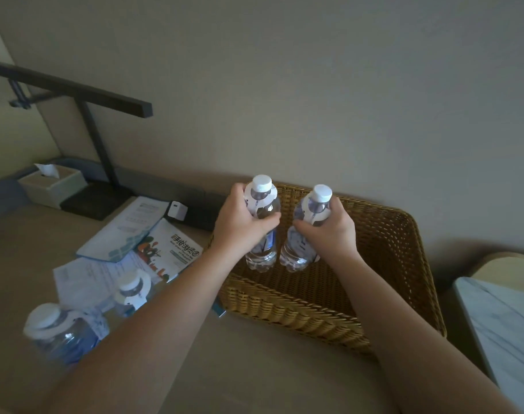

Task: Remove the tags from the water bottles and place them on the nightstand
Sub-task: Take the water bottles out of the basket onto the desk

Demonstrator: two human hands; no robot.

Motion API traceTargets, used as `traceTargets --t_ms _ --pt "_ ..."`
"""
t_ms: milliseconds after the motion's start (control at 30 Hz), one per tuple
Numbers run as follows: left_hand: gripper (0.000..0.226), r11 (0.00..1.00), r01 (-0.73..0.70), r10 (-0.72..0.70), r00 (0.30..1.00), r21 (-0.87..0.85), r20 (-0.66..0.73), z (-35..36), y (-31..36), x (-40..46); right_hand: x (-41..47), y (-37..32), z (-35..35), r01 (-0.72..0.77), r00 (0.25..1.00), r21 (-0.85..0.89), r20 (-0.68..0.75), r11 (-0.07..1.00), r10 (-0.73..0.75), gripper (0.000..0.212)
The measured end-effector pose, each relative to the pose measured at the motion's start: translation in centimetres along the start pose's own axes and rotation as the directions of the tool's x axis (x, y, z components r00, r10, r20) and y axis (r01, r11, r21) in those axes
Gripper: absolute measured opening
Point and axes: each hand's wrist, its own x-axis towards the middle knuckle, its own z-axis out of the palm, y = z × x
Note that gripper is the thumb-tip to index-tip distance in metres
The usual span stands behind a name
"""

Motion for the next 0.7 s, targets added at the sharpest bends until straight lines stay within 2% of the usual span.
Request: traceTargets --t_ms 167,333,500,700 --pt "0.056 0.996 -0.074 0.079 0.992 0.051 -0.100 -5.1 4.2 -1.8 -1.3 -6.4 -2.6 0.109 0.993 0.129 0.032 0.986 -0.114 0.044" --pt "0.054 0.993 -0.044 0.063 0.983 0.113 -0.170 -9.4 5.7 -4.9 -4.0 -9.8 -2.8 0.136 0.967 0.302 0.168 0.944 -0.193 0.048" --pt "0.048 0.987 -0.027 0.058 0.980 0.161 -0.192 -12.1 5.5 -9.0 -7.0 -10.4 -1.7 0.145 0.917 0.343 0.306 0.928 -0.256 0.048" --pt "0.060 0.982 0.072 -0.040 0.982 0.172 -0.186 -11.1 1.3 -14.5 -10.6 -7.7 0.9 0.125 0.862 0.347 0.426 0.930 -0.275 0.047"
